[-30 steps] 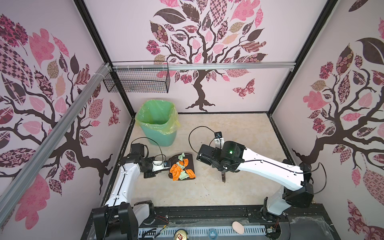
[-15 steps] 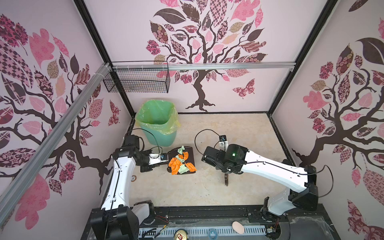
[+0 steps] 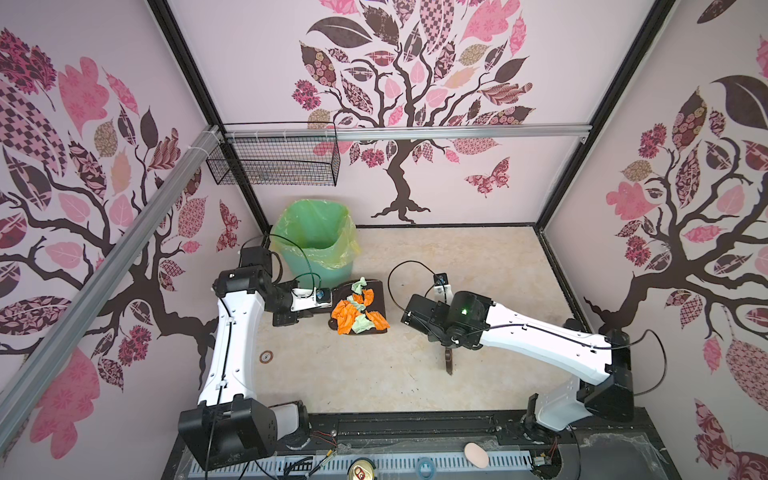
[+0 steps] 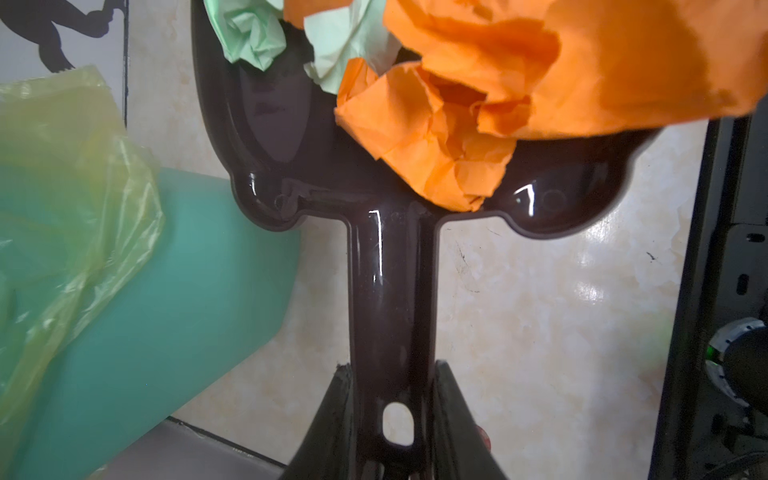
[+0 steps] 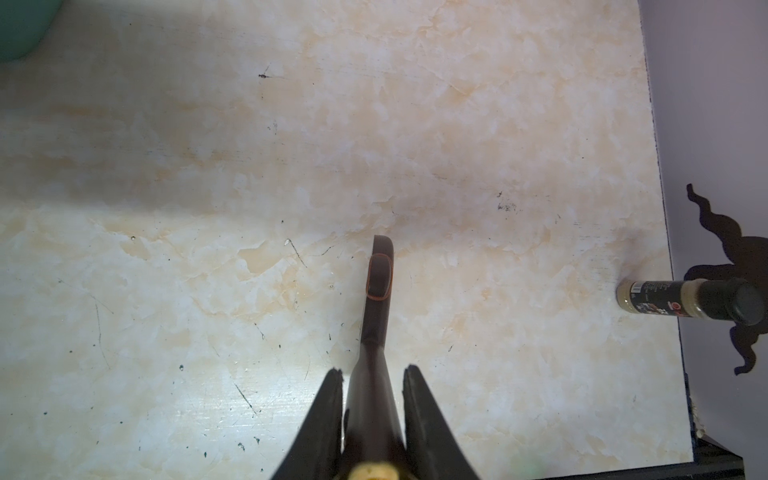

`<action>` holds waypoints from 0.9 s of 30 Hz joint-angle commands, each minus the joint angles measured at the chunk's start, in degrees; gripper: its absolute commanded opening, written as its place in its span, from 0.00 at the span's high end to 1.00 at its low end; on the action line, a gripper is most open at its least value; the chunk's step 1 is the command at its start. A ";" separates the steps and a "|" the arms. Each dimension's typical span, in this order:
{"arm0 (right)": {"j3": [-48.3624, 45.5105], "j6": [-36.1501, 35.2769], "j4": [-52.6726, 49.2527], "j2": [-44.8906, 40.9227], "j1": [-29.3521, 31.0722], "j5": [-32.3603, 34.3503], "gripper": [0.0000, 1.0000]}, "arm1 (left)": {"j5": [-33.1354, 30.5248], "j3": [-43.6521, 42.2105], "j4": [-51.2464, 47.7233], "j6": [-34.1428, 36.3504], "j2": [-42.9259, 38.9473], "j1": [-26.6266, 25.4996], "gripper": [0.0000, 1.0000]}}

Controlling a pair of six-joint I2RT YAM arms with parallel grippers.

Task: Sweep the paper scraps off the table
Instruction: 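Lift the loaded dustpan with the left gripper over the green bin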

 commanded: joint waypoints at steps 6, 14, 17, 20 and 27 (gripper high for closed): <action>-2.68 -1.29 1.29 -3.72 -0.75 0.46 1.00 | 0.77 11.12 -7.17 -0.44 4.85 0.30 1.00; -4.00 -2.04 2.26 -3.91 -1.10 -0.20 1.00 | 1.40 21.97 -13.37 -0.82 10.63 0.96 0.99; -4.09 -2.39 2.57 -3.85 -1.17 -0.33 1.00 | 1.30 25.65 -15.55 -0.58 12.89 1.52 0.99; -4.10 -2.78 2.86 -3.50 -1.25 -0.55 1.00 | 1.01 29.22 -17.15 -0.26 15.08 2.36 0.99; -3.91 -3.99 3.55 -2.38 -1.45 -1.08 1.00 | 1.34 39.74 -21.32 0.28 21.29 5.36 0.99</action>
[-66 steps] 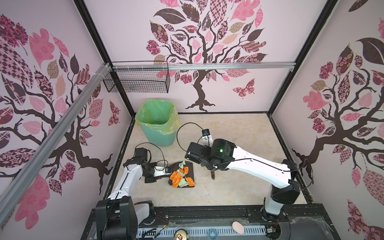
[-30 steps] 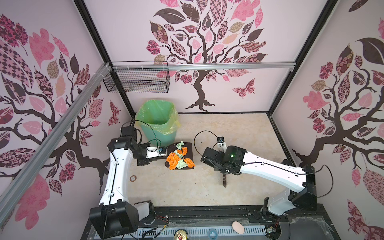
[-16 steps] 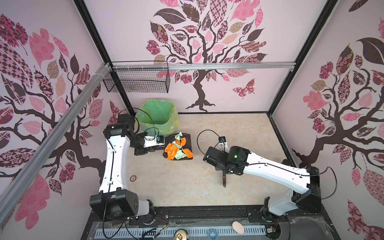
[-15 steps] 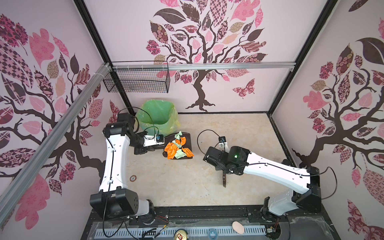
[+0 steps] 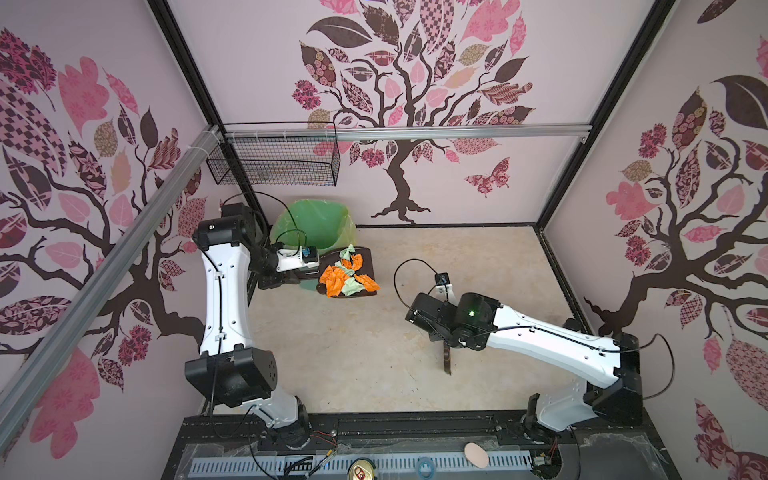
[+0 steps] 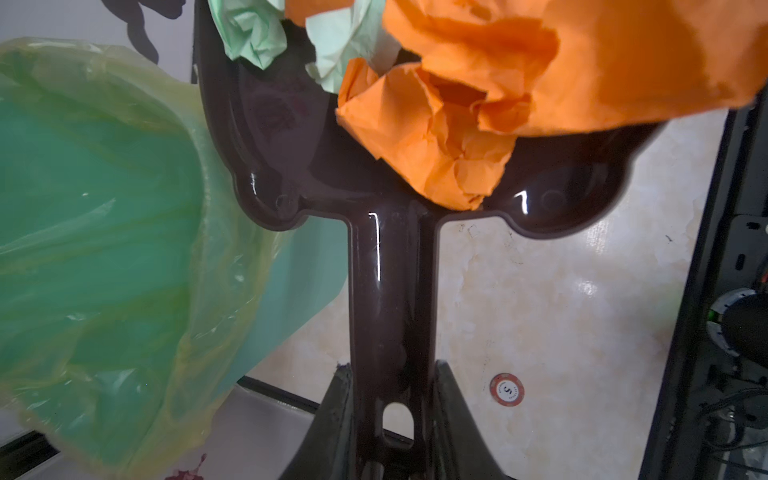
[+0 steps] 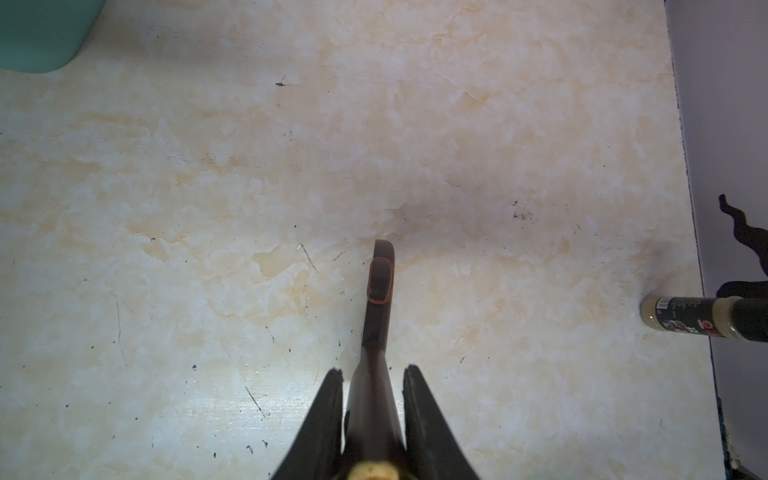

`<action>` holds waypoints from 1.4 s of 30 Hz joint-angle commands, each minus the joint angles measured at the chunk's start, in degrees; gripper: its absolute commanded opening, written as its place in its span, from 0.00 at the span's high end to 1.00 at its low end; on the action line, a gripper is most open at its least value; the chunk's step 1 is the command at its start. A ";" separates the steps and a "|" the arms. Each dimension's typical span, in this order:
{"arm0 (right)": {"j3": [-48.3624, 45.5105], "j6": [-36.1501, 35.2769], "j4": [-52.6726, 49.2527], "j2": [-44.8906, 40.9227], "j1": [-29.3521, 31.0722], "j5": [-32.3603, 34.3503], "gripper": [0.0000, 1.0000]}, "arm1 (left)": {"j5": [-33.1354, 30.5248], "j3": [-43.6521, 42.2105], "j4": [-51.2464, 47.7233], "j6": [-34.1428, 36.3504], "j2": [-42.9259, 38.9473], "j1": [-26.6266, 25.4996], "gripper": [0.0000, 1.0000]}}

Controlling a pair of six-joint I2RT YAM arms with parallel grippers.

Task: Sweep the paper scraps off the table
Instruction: 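Lift the loaded dustpan with the left gripper over the green bin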

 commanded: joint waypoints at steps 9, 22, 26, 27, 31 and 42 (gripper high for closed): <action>-0.50 -2.03 -0.09 1.58 -0.69 -0.80 1.00 | 1.03 13.02 -7.25 0.18 7.09 3.26 0.99; -2.97 -2.69 1.86 2.76 -0.71 -3.03 1.00 | 2.02 32.93 -9.58 -4.65 22.22 5.62 0.97; -3.21 -3.08 2.18 4.41 -0.71 -4.01 1.00 | 1.23 36.16 -9.59 -5.50 24.12 4.93 0.97; -3.14 -3.16 2.09 4.93 -0.71 -4.19 1.00 | 0.88 36.73 -9.58 -5.67 24.61 4.77 0.97; -2.36 -3.66 2.15 6.22 -0.66 -4.84 1.00 | -0.14 40.75 -9.62 -6.95 27.47 5.00 0.97; -1.80 -4.58 2.49 6.93 -0.70 -5.16 1.00 | -0.90 47.34 -9.49 -7.78 33.09 8.44 0.97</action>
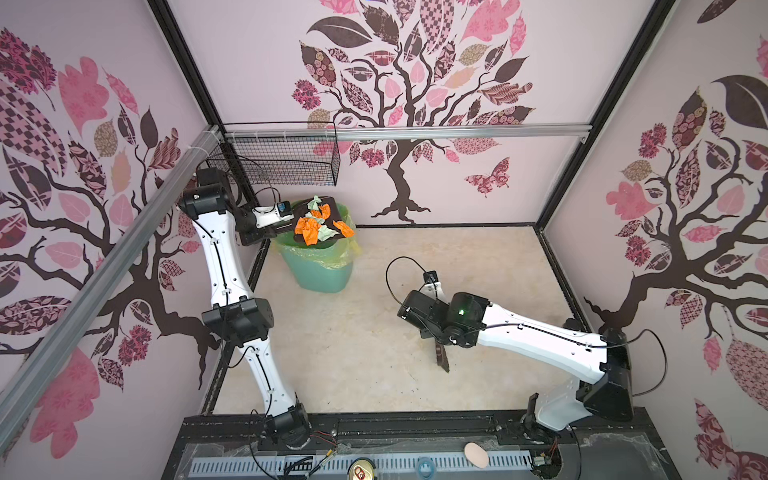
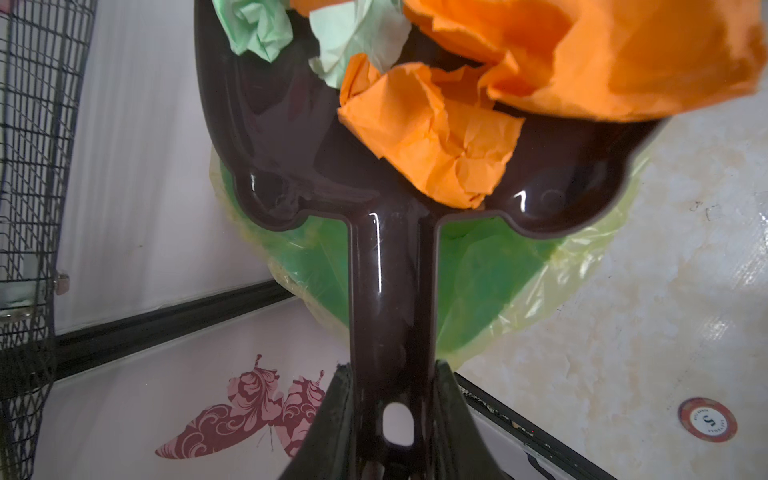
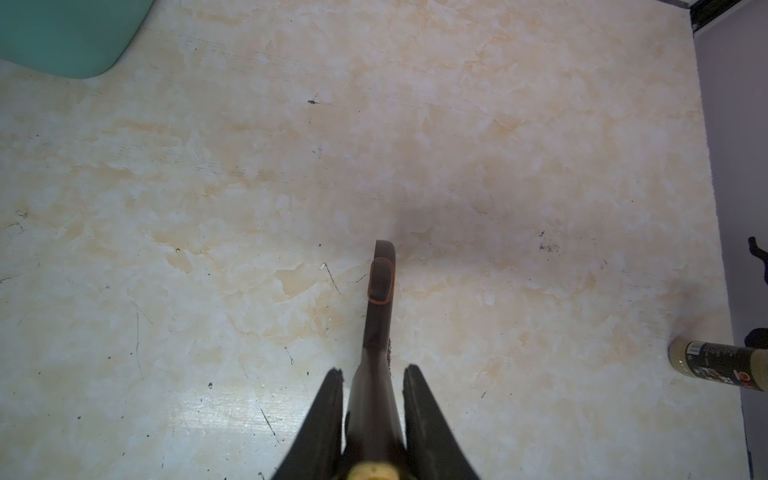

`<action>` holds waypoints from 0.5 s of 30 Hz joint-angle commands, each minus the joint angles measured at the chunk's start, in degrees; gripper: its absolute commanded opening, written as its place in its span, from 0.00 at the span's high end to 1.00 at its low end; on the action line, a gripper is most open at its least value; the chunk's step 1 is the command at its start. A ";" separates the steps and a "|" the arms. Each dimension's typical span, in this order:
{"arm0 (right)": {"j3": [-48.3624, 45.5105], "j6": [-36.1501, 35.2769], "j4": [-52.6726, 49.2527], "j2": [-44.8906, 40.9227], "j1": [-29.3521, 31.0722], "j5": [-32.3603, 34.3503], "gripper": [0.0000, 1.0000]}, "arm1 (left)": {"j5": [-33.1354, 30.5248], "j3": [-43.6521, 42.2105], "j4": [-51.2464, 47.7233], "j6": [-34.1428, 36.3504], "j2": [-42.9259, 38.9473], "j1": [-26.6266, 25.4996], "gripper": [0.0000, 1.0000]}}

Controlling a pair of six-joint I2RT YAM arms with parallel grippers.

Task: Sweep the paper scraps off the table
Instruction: 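Lift the loaded dustpan with the left gripper over the green bin, then tip the dustpan into the green bin with the left gripper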

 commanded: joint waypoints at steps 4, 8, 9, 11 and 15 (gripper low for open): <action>-2.21 -0.06 -3.42 4.56 -0.32 -5.88 1.00 | 0.79 6.00 -8.67 -1.40 4.45 3.96 0.97; -2.04 -0.51 -3.28 5.68 -0.27 -6.90 1.00 | 0.26 6.05 -8.17 -1.22 5.29 5.02 0.97; -1.95 -0.50 -3.18 5.94 -0.31 -6.99 1.00 | -0.27 5.90 -7.24 -1.23 5.20 4.95 0.97; -1.62 -0.71 -2.98 6.41 -0.24 -7.13 1.00 | -1.69 5.53 -4.60 -1.46 4.65 4.52 0.97; -0.75 -0.85 -2.71 6.96 -0.28 -7.17 1.00 | -7.30 2.01 1.56 0.64 1.37 2.14 0.97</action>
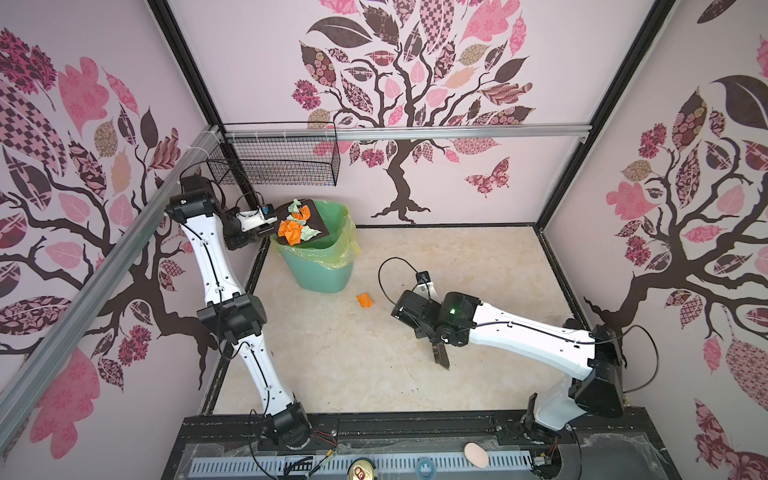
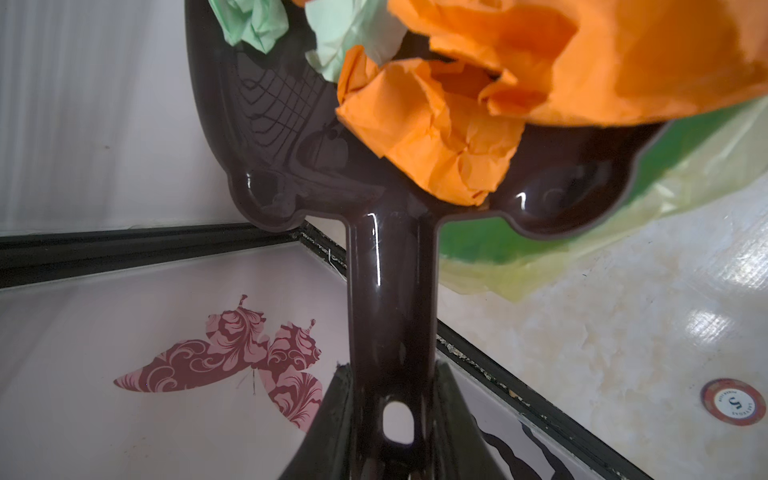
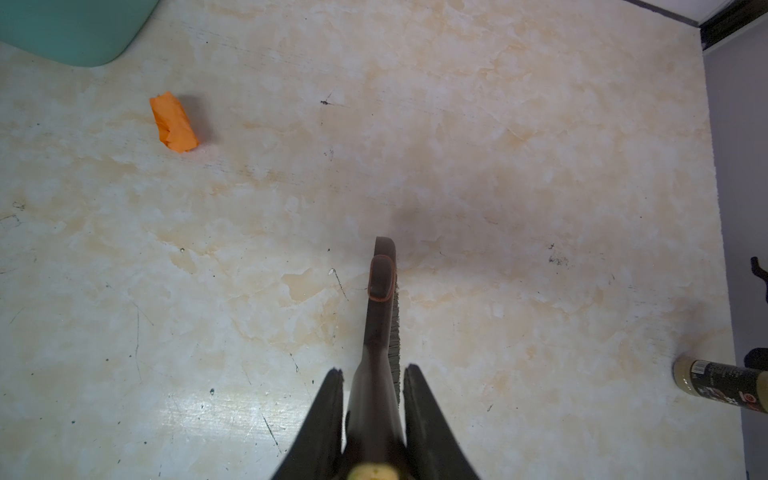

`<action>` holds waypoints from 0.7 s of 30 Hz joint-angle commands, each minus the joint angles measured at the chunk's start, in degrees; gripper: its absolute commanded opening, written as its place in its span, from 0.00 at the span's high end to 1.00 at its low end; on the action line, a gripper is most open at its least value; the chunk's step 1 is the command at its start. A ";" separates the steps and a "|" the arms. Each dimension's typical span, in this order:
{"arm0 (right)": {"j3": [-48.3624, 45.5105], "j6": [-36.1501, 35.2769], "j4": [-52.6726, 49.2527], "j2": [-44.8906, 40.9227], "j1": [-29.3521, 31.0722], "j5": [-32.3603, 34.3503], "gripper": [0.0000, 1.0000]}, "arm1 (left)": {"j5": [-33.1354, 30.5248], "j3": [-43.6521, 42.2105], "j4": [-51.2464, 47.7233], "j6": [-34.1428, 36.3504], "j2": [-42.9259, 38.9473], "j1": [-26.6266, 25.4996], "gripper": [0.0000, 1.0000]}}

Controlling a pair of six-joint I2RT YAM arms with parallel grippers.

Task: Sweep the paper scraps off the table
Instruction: 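Tip the dustpan into the green bin with the left gripper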

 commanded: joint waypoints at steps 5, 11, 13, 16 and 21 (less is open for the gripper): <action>-2.44 1.10 -3.06 4.42 -0.47 -7.50 1.00 | -11.61 -2.40 3.49 6.78 -4.27 -5.72 0.97; -4.89 1.13 -1.57 4.19 -0.46 -8.58 1.00 | -19.12 -2.72 8.87 12.24 -5.42 -8.96 0.98; -5.63 1.10 -1.37 3.99 -0.47 -8.56 1.00 | -21.88 -4.18 11.83 14.09 -6.36 -9.73 0.98; -6.40 1.08 -0.72 3.55 -0.46 -8.43 1.00 | -23.92 -5.76 15.78 16.66 -7.89 -10.37 0.98; -6.67 0.97 0.42 3.70 -0.46 -8.51 1.00 | -23.98 -6.21 17.47 18.73 -10.41 -11.09 0.98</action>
